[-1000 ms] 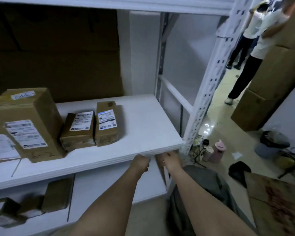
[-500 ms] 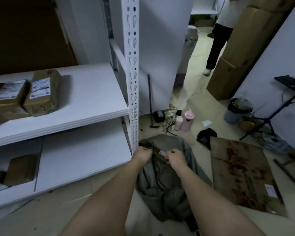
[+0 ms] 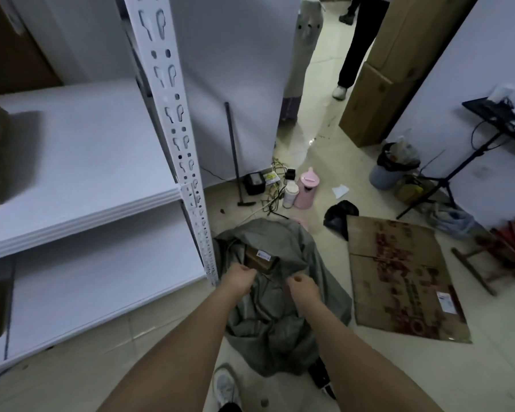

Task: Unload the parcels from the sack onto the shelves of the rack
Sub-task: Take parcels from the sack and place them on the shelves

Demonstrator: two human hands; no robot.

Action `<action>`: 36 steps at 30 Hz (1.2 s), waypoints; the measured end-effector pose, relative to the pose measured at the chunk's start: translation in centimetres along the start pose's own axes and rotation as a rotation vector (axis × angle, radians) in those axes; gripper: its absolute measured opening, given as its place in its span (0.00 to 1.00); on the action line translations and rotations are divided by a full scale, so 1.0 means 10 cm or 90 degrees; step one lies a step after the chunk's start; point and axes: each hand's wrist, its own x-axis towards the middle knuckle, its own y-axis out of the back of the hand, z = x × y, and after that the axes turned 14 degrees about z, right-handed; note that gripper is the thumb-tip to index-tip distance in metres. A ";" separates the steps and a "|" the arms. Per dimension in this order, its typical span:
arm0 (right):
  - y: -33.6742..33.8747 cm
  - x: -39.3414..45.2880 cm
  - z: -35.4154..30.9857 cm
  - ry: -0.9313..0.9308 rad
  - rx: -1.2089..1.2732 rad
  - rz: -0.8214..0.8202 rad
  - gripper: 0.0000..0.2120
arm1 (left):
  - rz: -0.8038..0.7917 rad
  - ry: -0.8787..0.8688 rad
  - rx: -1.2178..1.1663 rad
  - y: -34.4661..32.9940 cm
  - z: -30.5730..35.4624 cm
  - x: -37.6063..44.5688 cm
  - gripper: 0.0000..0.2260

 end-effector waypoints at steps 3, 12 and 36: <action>-0.18 0.17 0.07 -0.001 -0.036 -0.025 0.08 | 0.004 0.027 -0.007 -0.10 -0.11 0.31 0.15; -0.69 1.03 0.40 -0.034 -0.076 -0.054 0.11 | 0.039 0.053 0.055 -0.64 -0.48 1.19 0.14; -3.50 4.98 1.57 0.953 -0.647 0.159 0.27 | 0.251 -0.458 0.544 -2.85 -2.42 4.96 0.31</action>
